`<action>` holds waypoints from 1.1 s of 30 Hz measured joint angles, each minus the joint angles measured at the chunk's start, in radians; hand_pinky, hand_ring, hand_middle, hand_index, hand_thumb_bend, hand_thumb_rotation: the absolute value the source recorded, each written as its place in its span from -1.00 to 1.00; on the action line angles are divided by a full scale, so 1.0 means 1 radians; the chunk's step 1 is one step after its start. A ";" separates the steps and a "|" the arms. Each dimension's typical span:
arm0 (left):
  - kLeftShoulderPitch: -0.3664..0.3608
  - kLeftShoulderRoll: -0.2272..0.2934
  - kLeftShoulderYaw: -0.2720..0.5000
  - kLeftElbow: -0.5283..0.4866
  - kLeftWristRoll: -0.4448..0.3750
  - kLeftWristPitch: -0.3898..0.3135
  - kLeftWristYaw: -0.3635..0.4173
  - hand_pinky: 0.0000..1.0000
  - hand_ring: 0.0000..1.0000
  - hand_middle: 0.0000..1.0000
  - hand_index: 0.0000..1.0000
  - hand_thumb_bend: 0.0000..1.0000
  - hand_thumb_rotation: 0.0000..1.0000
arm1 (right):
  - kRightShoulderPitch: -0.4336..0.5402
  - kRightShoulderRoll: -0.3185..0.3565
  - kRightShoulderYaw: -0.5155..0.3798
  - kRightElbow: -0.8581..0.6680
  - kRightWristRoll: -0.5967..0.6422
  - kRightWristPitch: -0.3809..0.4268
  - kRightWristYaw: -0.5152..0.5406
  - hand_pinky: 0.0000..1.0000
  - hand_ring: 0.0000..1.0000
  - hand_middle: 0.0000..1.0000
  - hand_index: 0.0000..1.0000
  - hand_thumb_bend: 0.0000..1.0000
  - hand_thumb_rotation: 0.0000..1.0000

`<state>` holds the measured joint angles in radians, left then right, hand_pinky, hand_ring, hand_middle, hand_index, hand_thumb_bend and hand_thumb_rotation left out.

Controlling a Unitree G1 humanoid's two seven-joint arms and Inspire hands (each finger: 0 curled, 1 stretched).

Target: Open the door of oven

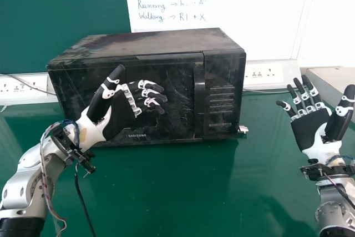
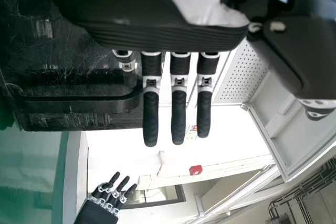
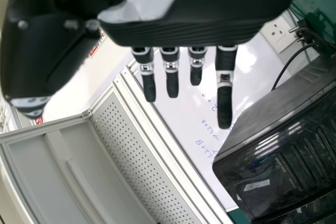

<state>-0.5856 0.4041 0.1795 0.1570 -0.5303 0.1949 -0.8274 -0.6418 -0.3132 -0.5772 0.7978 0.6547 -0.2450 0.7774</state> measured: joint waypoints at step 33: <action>-0.158 -0.039 -0.026 0.142 0.009 0.112 -0.016 0.30 0.77 1.00 0.89 1.00 0.64 | 0.000 0.010 0.003 0.013 0.004 -0.038 0.042 0.33 0.85 1.00 0.92 1.00 0.74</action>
<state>-0.7432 0.3652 0.1539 0.2992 -0.5215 0.3070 -0.8433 -0.6416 -0.3034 -0.5740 0.8112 0.6586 -0.2833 0.8194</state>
